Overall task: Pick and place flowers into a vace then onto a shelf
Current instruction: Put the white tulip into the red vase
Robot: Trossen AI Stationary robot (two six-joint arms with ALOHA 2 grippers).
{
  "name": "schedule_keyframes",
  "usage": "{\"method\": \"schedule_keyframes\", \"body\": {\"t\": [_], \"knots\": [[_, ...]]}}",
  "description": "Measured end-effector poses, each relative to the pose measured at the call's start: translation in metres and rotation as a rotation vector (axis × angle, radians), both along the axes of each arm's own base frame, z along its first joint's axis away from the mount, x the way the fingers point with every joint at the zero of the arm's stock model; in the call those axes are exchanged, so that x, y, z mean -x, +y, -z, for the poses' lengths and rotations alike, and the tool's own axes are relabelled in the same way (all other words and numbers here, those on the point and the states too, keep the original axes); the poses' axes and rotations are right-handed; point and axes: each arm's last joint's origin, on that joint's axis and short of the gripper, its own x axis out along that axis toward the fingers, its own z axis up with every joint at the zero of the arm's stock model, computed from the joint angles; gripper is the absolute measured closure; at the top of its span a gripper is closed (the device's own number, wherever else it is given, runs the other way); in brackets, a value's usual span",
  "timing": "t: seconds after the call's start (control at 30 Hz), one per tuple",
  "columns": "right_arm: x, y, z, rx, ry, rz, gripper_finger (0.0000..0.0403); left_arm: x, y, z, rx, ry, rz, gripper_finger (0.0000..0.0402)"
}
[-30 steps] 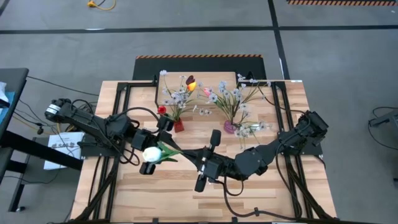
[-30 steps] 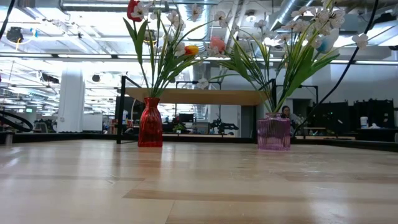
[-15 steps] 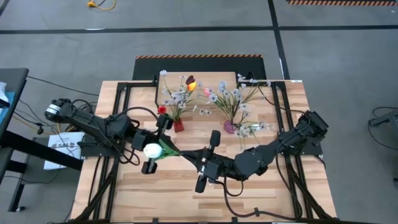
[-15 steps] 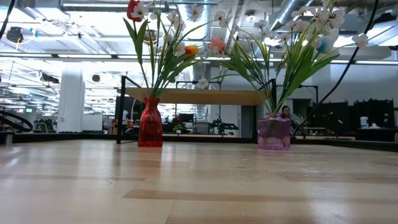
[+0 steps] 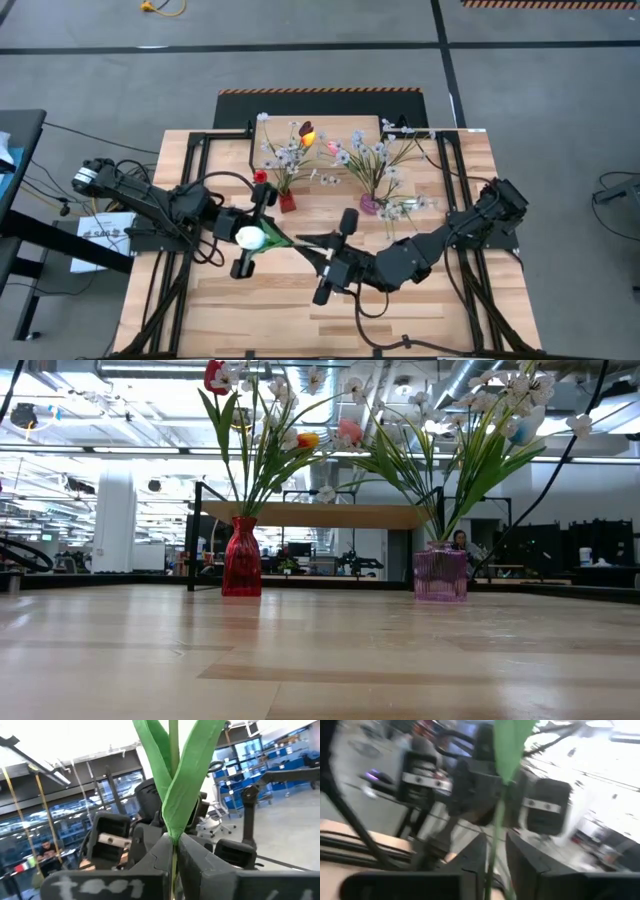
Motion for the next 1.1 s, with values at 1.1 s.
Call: {"method": "schedule_keyframes", "body": {"t": [1.1], "knots": [[0.132, -0.045, -0.089, -0.122, 0.001, 0.404, 0.0239, 0.036, 0.042, -0.037, 0.073, 0.263, -0.695, 0.0401]]}}
